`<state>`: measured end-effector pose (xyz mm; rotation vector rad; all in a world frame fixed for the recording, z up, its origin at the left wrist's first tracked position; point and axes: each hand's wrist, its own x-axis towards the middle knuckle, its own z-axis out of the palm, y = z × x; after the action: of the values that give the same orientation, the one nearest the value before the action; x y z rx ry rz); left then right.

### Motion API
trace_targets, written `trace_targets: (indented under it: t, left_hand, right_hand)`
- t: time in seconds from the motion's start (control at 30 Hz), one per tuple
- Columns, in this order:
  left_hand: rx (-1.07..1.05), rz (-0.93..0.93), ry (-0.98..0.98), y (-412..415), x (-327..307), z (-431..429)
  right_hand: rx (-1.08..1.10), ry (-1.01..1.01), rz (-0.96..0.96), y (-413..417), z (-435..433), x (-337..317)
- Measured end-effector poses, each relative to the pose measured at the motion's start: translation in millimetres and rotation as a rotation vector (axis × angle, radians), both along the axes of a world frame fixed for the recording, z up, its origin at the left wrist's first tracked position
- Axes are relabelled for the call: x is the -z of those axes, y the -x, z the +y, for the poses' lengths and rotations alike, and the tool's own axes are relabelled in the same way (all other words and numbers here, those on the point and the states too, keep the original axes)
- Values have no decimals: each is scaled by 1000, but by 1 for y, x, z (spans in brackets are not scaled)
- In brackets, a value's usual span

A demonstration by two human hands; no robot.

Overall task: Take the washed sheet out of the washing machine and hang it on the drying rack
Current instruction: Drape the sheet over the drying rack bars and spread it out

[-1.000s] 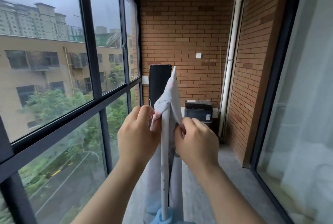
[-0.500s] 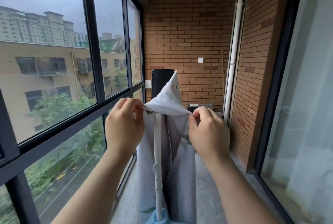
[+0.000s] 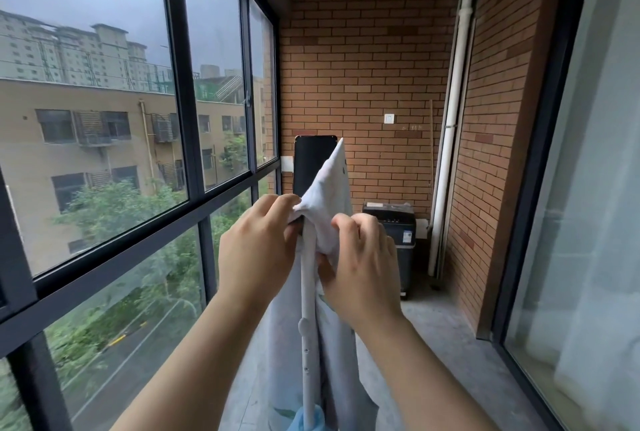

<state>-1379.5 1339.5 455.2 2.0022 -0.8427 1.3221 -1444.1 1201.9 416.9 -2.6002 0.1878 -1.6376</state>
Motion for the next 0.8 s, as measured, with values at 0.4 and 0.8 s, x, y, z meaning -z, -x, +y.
trace_targets:
  t: [0.4,0.8]
  left_hand:
    - [191,7,150,-1,-9,-9]
    - [38,54,34,4,-7,-10]
  right_hand:
    - [-44,-134,-197,-6,10,-38]
    - [-44,-76,-192,2,24,-42]
